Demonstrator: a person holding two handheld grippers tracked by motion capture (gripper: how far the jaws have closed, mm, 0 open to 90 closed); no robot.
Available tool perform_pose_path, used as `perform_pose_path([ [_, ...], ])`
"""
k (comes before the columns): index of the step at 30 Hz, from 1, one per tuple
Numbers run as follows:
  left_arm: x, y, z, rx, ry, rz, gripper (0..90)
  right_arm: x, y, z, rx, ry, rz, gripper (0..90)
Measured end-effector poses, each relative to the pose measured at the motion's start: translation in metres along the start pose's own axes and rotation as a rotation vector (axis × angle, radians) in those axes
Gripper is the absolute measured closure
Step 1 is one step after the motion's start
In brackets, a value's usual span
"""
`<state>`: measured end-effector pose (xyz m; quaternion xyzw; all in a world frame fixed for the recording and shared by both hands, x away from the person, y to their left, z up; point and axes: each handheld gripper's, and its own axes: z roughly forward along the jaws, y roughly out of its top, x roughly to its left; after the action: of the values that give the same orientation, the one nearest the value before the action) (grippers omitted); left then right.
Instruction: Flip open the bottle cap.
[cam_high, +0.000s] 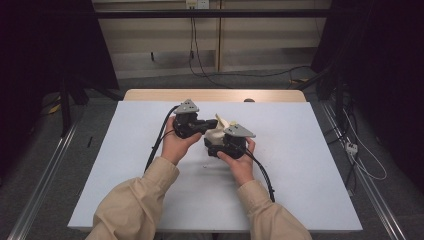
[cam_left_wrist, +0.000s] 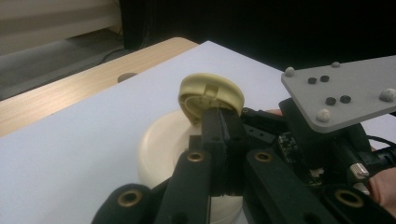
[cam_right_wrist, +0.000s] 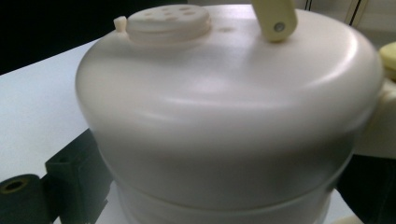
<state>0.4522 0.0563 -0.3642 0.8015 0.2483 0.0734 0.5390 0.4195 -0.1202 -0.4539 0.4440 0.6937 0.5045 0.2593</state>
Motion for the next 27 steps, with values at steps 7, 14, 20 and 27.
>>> perform_pose_path([
  [7,-0.0005,0.0010,0.0010,0.000,-0.001,0.002,90.0,-0.0001,0.0000,0.0000,0.000,0.001,0.000,5.6],
  [14,-0.0012,0.0028,0.0025,0.001,0.000,0.006,90.0,-0.0001,0.0001,-0.0001,0.002,0.000,0.000,5.6],
  [20,-0.0019,0.0043,0.0037,0.004,-0.002,0.006,90.0,-0.0001,0.0001,-0.0001,0.002,0.000,0.000,5.5],
  [27,-0.0026,0.0063,0.0048,0.004,-0.006,0.007,90.0,-0.0001,0.0001,-0.0001,0.001,0.000,-0.001,5.6],
])
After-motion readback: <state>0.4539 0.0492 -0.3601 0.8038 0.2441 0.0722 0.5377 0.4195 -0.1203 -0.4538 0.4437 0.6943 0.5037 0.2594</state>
